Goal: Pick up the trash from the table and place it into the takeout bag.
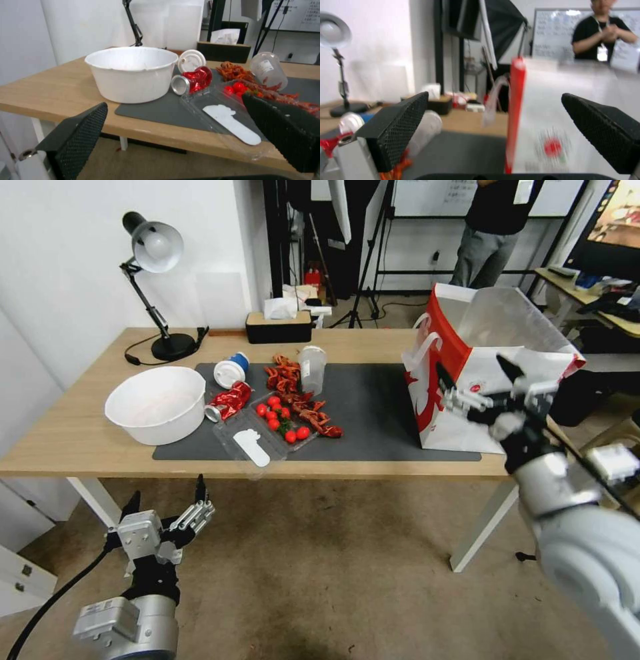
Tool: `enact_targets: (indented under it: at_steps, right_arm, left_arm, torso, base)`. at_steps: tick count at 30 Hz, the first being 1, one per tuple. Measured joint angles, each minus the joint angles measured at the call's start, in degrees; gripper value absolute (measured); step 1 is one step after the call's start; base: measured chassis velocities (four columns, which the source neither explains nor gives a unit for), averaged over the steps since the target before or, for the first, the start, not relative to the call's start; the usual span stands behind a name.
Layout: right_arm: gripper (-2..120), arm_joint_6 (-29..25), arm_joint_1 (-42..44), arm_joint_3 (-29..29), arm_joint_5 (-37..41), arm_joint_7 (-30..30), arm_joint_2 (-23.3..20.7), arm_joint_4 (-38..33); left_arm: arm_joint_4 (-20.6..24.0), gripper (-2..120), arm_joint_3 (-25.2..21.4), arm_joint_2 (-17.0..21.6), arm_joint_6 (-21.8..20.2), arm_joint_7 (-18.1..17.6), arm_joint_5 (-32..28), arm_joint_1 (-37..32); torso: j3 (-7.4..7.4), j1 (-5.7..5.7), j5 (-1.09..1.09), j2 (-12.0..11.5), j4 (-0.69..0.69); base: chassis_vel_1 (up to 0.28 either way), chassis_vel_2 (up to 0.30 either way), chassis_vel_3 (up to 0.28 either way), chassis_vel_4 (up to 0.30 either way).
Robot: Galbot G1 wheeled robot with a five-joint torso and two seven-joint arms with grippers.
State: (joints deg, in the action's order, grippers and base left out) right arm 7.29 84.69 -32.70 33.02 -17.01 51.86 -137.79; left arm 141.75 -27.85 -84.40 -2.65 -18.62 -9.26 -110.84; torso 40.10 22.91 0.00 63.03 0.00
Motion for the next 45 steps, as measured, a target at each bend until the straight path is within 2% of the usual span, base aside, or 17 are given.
enact_targets:
  at_steps: [1,8,11,20,32,45]
  right_arm:
    - [100,-1.4,2.4,0.2,-2.2,0.5,2.2,0.5]
    - [100,-4.0,5.1,1.0,-5.1,1.1,5.2,2.1]
    - [100,-7.4,8.0,2.0,-9.0,1.3,8.7,5.8]
    - [100,-13.1,13.8,3.6,-14.0,2.6,13.7,13.1]
    - [100,-13.4,14.1,4.6,-14.9,3.0,15.2,14.6]
    - [100,-12.7,11.9,6.3,-13.9,4.3,13.9,14.1]
  left_arm:
    - [-0.1,100,0.0,0.1,0.1,0.0,0.0,0.0]
    - [-0.3,100,0.1,0.1,0.1,0.0,0.0,0.1]
    - [-0.4,100,0.2,0.2,0.1,0.0,-0.1,0.3]
    - [-1.0,100,0.3,0.2,0.4,0.0,-0.1,0.4]
    - [-1.7,100,0.4,0.5,1.0,0.1,-0.1,0.2]
    - [-1.9,100,0.2,0.7,1.0,0.1,-0.1,0.2]
  torso:
    - [0.00,0.00,-0.01,0.0,0.00]
    - [0.00,0.00,-0.01,0.0,0.00]
    - [0.00,0.00,0.00,0.0,0.01]
    - [0.00,0.00,-0.01,0.0,0.00]
    - [0.00,0.01,-0.01,0.0,0.00]
    - [0.00,0.01,0.00,0.0,0.00]
  base:
    - [0.000,0.000,0.000,0.000]
    - [0.000,0.000,0.000,0.000]
    - [0.000,0.000,0.000,0.000]
    - [0.000,0.000,0.000,0.000]
    - [0.000,0.000,0.000,0.000]
    - [0.000,0.000,0.000,0.000]
